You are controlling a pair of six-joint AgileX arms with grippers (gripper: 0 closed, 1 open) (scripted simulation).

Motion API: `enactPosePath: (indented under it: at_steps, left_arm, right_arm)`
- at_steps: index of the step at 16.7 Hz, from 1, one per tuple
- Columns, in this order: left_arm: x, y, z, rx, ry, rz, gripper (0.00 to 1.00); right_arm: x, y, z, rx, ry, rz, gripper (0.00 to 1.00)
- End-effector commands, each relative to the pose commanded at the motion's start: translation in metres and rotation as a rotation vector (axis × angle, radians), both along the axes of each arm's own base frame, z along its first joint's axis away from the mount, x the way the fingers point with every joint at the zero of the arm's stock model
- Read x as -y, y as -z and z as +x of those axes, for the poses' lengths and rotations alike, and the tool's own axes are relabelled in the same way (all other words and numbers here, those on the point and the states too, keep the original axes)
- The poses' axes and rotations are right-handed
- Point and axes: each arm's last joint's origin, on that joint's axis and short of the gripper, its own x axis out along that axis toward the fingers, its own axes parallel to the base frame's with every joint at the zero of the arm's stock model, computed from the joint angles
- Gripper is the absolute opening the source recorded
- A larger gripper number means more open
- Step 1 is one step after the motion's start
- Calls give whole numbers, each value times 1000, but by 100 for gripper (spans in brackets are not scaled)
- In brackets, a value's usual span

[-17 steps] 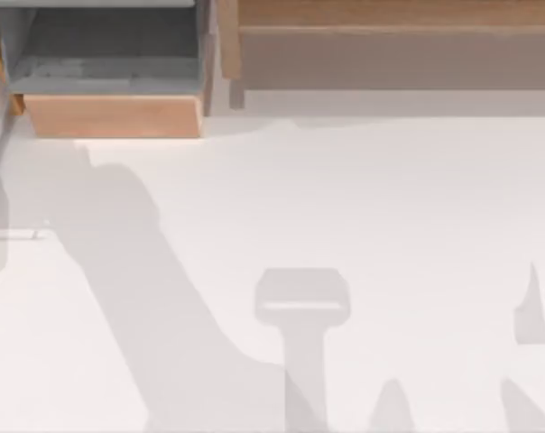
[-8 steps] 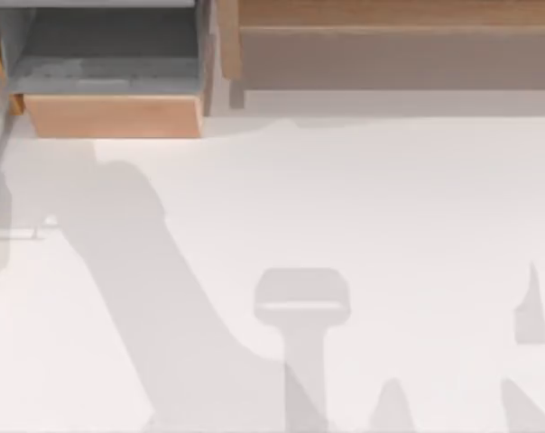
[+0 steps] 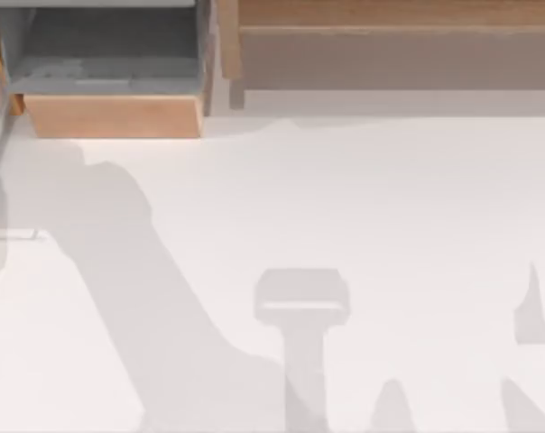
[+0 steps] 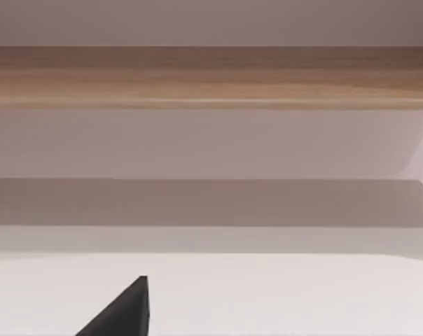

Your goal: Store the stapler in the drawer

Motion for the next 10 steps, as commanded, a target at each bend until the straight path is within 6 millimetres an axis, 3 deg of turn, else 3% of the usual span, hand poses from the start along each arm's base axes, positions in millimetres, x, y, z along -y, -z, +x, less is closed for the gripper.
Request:
enactPosePath:
  at_steps: [10]
  left_arm:
    - [0, 0, 0, 0, 0, 0, 83]
  right_arm:
    - [0, 0, 0, 0, 0, 0, 100]
